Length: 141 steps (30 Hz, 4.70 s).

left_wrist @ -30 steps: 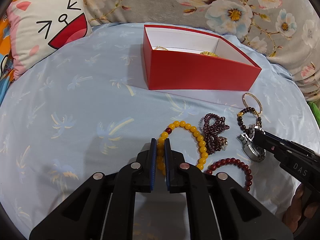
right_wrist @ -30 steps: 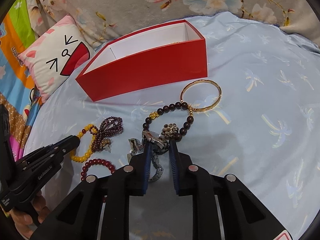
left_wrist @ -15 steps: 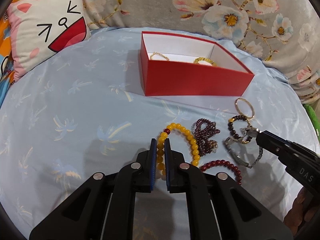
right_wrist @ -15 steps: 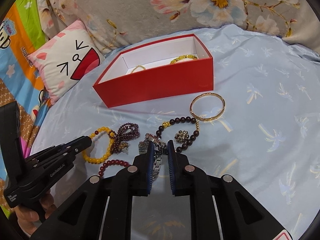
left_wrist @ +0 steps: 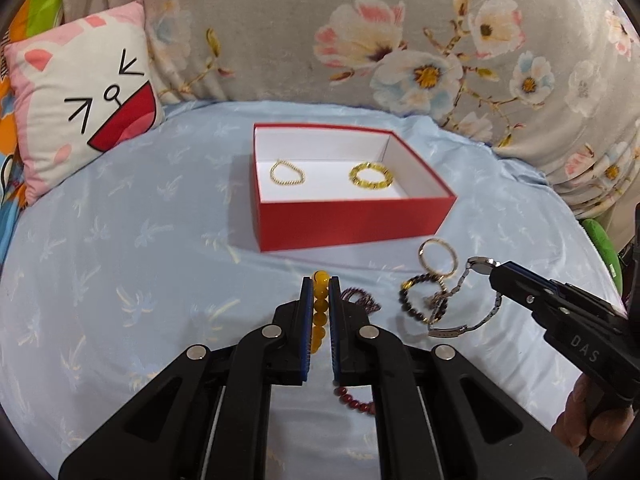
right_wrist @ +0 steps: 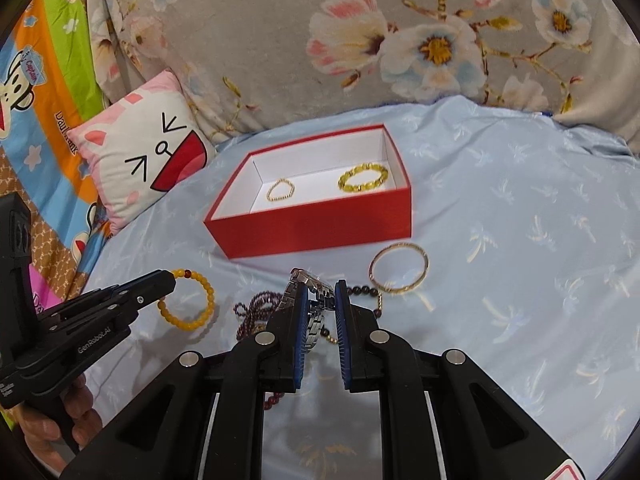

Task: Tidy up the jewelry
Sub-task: 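Lift and carry the orange bracelet and silver watch over the red box, then open both tools to release the bracelet and watch into the box, then grasp the dark garnet multi-strand bracelet with the left tool, then hold the garnet bracelet with the left tool while the right tool approaches the gold bangle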

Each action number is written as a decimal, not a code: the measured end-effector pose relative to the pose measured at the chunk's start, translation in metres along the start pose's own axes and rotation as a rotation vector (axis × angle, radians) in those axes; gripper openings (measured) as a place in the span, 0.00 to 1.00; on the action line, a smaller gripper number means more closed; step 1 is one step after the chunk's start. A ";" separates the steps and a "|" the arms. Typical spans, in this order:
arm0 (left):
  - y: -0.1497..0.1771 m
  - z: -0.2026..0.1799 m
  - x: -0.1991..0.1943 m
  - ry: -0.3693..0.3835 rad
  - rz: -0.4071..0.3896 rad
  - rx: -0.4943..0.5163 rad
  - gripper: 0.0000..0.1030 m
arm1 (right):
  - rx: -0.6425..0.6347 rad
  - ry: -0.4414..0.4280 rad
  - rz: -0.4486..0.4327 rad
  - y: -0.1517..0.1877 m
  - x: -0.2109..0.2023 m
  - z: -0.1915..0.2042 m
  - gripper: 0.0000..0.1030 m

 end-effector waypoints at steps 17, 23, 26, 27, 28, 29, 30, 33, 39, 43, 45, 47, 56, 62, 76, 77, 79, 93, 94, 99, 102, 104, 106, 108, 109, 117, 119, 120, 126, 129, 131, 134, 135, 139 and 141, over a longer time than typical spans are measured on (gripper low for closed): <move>-0.110 -0.010 0.026 -0.009 -0.095 0.083 0.07 | -0.006 0.043 -0.111 -0.105 0.022 -0.014 0.13; -0.134 0.007 0.061 -0.035 -0.088 0.067 0.07 | -0.018 0.086 -0.125 -0.139 0.055 -0.015 0.13; -0.138 0.017 0.079 -0.040 -0.070 0.049 0.07 | -0.046 0.126 -0.119 -0.144 0.076 -0.014 0.13; -0.138 0.019 0.085 -0.041 -0.062 0.046 0.07 | -0.050 0.128 -0.109 -0.144 0.084 -0.014 0.13; -0.137 0.023 0.092 -0.046 -0.052 0.042 0.07 | -0.054 0.129 -0.098 -0.143 0.092 -0.013 0.13; -0.136 0.025 0.098 -0.049 -0.043 0.039 0.07 | -0.059 0.134 -0.086 -0.141 0.100 -0.013 0.13; -0.135 0.028 0.103 -0.051 -0.035 0.036 0.07 | -0.062 0.138 -0.075 -0.138 0.107 -0.013 0.13; -0.129 0.036 0.116 -0.059 -0.013 0.025 0.07 | -0.067 0.143 -0.043 -0.130 0.124 -0.011 0.13; -0.120 0.050 0.124 -0.097 -0.012 0.008 0.08 | -0.083 0.141 -0.028 -0.116 0.138 -0.005 0.20; -0.117 0.055 0.116 -0.110 -0.027 -0.002 0.24 | -0.064 0.126 -0.040 -0.113 0.130 -0.005 0.35; -0.116 0.055 0.109 -0.113 -0.036 -0.005 0.28 | -0.053 0.118 -0.040 -0.109 0.122 -0.007 0.35; -0.115 0.055 0.100 -0.110 -0.047 -0.009 0.28 | -0.043 0.108 -0.042 -0.104 0.114 -0.009 0.35; -0.081 0.043 0.059 -0.096 -0.052 -0.019 0.30 | -0.004 0.071 -0.024 -0.057 0.069 -0.018 0.36; -0.048 0.023 0.043 -0.070 -0.029 -0.003 0.32 | 0.011 0.072 -0.001 -0.025 0.049 -0.024 0.36; 0.015 -0.011 0.042 -0.047 0.039 0.003 0.43 | 0.042 0.099 0.046 0.025 0.029 -0.044 0.36; 0.019 -0.013 0.043 -0.046 0.043 0.003 0.44 | 0.045 0.098 0.050 0.029 0.028 -0.045 0.36; 0.027 -0.016 0.046 -0.040 0.059 0.006 0.45 | 0.050 0.099 0.058 0.035 0.027 -0.047 0.36; 0.046 -0.010 0.076 -0.056 0.124 -0.023 0.50 | 0.067 0.090 0.093 0.054 0.030 -0.052 0.36; 0.046 -0.010 0.079 -0.053 0.129 -0.024 0.50 | 0.067 0.089 0.096 0.054 0.031 -0.052 0.36; 0.048 -0.010 0.085 -0.058 0.136 -0.016 0.33 | 0.067 0.086 0.101 0.055 0.033 -0.052 0.36; 0.047 -0.008 0.085 -0.037 0.138 -0.033 0.23 | 0.066 0.084 0.103 0.055 0.034 -0.051 0.36; 0.046 -0.007 0.086 -0.023 0.138 -0.043 0.18 | 0.067 0.082 0.105 0.055 0.035 -0.051 0.36; 0.045 -0.008 0.084 -0.019 0.134 -0.041 0.15 | 0.065 0.083 0.105 0.055 0.036 -0.051 0.36; 0.042 -0.008 0.080 -0.022 0.119 -0.033 0.11 | 0.064 0.083 0.104 0.054 0.036 -0.051 0.36; 0.040 -0.007 0.077 -0.024 0.111 -0.032 0.10 | 0.063 0.084 0.102 0.054 0.036 -0.051 0.36; 0.033 0.008 0.069 -0.022 0.095 -0.063 0.09 | 0.053 0.098 0.087 0.027 0.048 -0.055 0.36; 0.032 0.009 0.067 -0.024 0.090 -0.062 0.09 | 0.053 0.109 0.080 0.020 0.052 -0.057 0.36; 0.032 0.009 0.067 -0.023 0.090 -0.060 0.09 | 0.054 0.113 0.080 0.017 0.055 -0.058 0.36; 0.034 0.012 0.071 -0.022 0.098 -0.062 0.09 | 0.055 0.148 0.088 0.001 0.078 -0.067 0.36; 0.035 0.013 0.073 -0.021 0.102 -0.065 0.09 | 0.046 0.169 0.103 -0.003 0.092 -0.070 0.35; 0.036 0.013 0.074 -0.021 0.105 -0.062 0.09 | 0.041 0.178 0.111 -0.003 0.099 -0.071 0.33; 0.037 0.014 0.075 -0.020 0.109 -0.061 0.09 | 0.037 0.184 0.120 -0.005 0.107 -0.072 0.30; 0.037 0.014 0.076 -0.022 0.110 -0.062 0.09 | 0.032 0.189 0.122 -0.005 0.109 -0.071 0.27; 0.038 0.015 0.078 -0.020 0.114 -0.060 0.09 | 0.017 0.195 0.138 -0.004 0.117 -0.068 0.20; 0.038 0.014 0.078 -0.021 0.114 -0.061 0.09 | 0.006 0.193 0.147 -0.003 0.121 -0.066 0.12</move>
Point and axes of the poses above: each gripper's, at about its wrist camera, not at the fingertips, and x roughly the way its jaws point, z to its left, y to its underside, the point moved 8 cm from there along x, roughly the way its jaws point, and after that the axes turned 11 degrees about y, right-handed, at the moved point
